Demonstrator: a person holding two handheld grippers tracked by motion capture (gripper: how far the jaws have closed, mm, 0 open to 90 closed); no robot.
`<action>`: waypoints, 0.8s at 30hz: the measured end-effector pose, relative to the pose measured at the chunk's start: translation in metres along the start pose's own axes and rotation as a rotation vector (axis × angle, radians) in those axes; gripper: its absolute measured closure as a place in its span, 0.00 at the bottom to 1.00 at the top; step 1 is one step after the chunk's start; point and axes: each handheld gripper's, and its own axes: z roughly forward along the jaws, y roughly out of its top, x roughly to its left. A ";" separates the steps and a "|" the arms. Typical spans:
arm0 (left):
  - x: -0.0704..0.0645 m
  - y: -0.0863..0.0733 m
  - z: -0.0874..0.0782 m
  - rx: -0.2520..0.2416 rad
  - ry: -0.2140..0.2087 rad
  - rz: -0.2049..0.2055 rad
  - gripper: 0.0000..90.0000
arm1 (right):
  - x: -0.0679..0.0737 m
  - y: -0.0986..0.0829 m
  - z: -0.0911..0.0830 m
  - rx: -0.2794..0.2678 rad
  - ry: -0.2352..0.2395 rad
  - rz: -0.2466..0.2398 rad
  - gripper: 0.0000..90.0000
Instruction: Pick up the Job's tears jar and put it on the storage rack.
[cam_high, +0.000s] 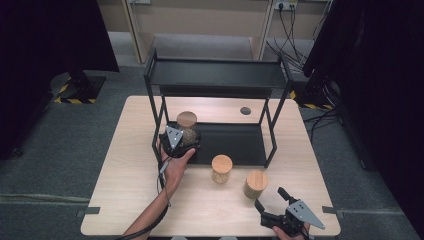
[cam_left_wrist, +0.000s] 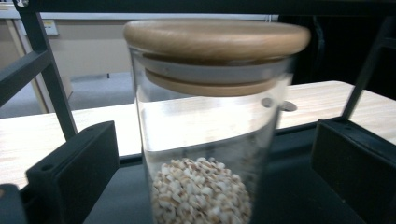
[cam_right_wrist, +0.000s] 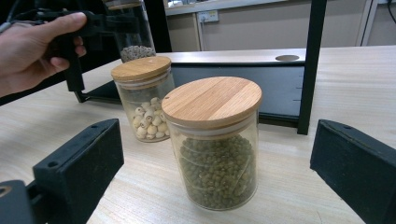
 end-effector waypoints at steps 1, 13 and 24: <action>0.000 0.000 -0.003 -0.004 -0.007 0.003 0.01 | 0.000 0.000 0.000 0.000 0.000 0.001 0.03; 0.002 -0.003 -0.034 -0.025 -0.120 -0.011 0.01 | 0.001 0.000 0.000 -0.002 0.000 0.002 0.03; 0.008 -0.009 -0.064 -0.050 -0.209 0.007 0.01 | 0.001 -0.001 0.001 -0.005 0.000 0.004 0.03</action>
